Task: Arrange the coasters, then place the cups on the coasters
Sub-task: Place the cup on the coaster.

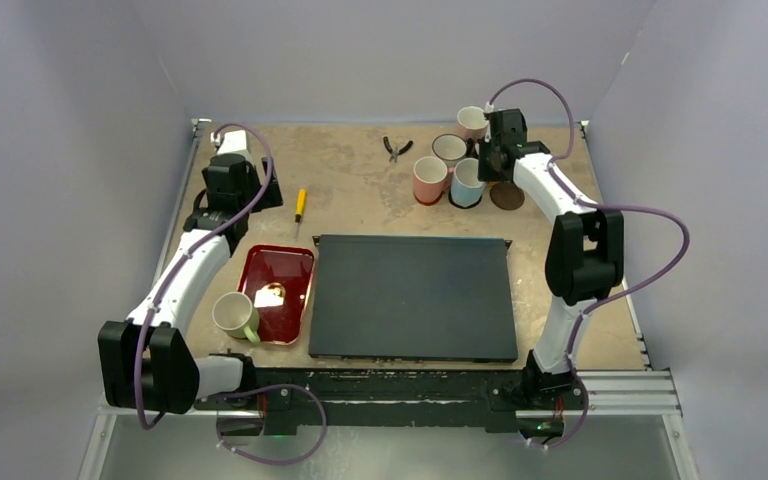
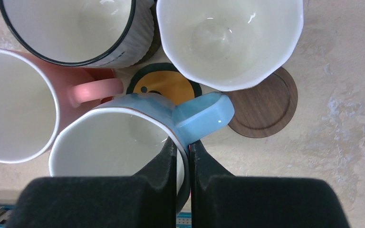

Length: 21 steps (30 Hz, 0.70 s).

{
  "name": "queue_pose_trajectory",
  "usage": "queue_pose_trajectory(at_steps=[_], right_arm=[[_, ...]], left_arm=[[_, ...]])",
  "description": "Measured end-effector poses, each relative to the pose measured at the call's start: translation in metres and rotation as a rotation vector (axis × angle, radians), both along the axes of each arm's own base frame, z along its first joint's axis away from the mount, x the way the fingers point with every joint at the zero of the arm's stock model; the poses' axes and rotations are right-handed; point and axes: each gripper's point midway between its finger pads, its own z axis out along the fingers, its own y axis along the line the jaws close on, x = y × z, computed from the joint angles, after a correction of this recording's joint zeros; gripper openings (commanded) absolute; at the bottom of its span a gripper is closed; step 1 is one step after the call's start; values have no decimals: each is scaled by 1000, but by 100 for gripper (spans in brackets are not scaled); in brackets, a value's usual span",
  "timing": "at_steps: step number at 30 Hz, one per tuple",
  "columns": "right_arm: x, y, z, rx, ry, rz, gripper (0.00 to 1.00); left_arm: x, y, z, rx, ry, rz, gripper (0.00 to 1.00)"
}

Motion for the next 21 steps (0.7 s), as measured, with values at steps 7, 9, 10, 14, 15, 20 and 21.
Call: queue_pose_trajectory(at_steps=[7, 9, 10, 14, 15, 20, 21], right_arm=[[2, -3, -5, -7, 6, -9, 0], [3, -5, -5, -11, 4, -13, 0], [3, -5, -6, -14, 5, -16, 0], [4, -10, -11, -23, 11, -25, 0], [5, -11, -13, -24, 16, -28, 0], [7, -14, -20, -25, 25, -35, 0], [7, -14, -20, -24, 22, -36, 0]], left_arm=[[3, 0, -1, 1, -3, -1, 87], [3, 0, -3, 1, 2, -1, 86], [3, 0, -4, 1, 4, -2, 86], [3, 0, -5, 2, 7, -2, 86], [3, 0, -5, 2, 7, -2, 86], [4, 0, -7, 2, 11, -2, 86], [4, -1, -7, 2, 13, -2, 86]])
